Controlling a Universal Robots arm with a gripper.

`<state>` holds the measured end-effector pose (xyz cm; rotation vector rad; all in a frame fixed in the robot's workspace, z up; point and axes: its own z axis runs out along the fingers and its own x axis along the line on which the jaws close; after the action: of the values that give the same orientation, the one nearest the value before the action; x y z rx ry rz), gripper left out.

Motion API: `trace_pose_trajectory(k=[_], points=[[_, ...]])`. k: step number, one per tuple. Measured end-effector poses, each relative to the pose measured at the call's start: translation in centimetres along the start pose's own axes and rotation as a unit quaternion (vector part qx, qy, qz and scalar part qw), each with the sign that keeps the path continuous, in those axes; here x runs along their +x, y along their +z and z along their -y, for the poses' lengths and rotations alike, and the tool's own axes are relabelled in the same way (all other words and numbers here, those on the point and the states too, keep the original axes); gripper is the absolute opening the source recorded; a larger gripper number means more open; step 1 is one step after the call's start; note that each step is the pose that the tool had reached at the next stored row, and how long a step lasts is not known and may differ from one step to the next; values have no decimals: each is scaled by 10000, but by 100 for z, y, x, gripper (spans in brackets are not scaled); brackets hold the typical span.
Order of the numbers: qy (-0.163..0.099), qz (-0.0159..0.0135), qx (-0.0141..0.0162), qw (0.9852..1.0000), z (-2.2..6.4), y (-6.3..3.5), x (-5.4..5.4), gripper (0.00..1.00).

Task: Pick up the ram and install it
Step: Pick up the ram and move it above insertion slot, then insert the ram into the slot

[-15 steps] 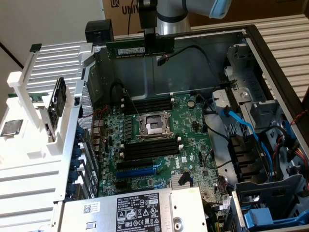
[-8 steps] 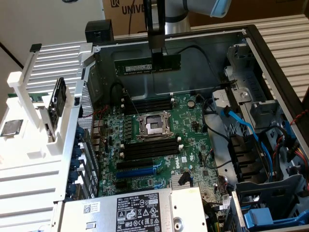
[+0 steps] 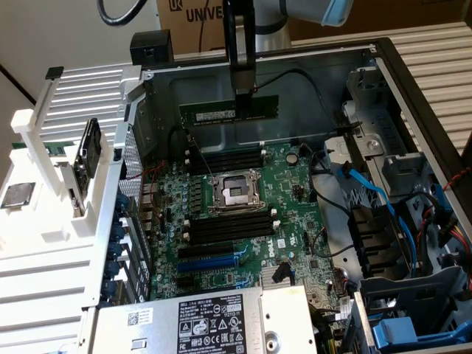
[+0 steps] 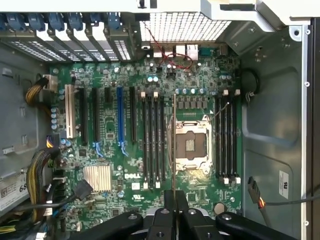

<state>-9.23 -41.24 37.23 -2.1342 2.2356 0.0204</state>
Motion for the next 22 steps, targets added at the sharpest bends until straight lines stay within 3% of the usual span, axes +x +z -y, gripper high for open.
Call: trace_pose_trajectory(k=[16,22], points=[[0,-1,0,10000,1,16,0,12],[0,-19,-9,10000,-1,43,-19,12]])
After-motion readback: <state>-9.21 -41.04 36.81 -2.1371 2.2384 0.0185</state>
